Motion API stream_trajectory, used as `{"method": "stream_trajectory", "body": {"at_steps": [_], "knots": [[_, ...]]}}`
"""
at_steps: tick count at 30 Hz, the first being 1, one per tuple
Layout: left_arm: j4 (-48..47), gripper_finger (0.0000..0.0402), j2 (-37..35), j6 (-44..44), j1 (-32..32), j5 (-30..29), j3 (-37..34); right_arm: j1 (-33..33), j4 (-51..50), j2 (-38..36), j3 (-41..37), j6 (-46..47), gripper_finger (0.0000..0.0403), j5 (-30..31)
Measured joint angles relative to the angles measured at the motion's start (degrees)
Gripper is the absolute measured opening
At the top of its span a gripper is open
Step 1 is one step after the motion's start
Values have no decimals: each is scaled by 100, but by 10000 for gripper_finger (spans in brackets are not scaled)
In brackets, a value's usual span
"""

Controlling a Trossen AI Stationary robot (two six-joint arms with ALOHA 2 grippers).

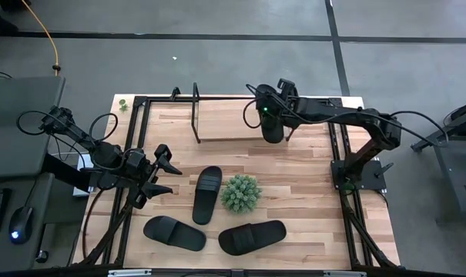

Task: Pick and place slides into the shelf
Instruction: Put the right black slide on the shelf

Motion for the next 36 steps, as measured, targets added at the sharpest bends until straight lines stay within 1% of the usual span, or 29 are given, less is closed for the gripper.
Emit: {"method": "stream_trajectory", "body": {"at_steps": [7, 13, 15, 20, 23, 27, 31, 36], "knots": [[59, 246, -2, 128, 2, -13, 0, -271, 713, 0, -684, -331, 4, -80], [66, 246, -2, 209, 2, -416, 0, -501, 1422, 0, -1136, -660, 4, -238], [78, 246, -2, 319, 2, -500, 0, -594, 1616, 0, -1221, -781, 4, -361], [232, 246, -4, 492, 2, -660, 0, -812, 2110, 0, -1420, -1076, 4, -421], [291, 246, -6, 504, 0, -659, 0, -934, 2216, 0, -1539, -1188, 4, -490], [418, 246, -9, 745, 1, -687, 0, -1086, 2209, 0, -1563, -1139, 4, -640], [420, 246, -9, 768, 0, -880, 0, -1158, 2211, 0, -1563, -1154, 4, -655], [496, 246, -9, 776, 0, -935, 0, -1240, 2215, 0, -1563, -1152, 4, -952]]}}
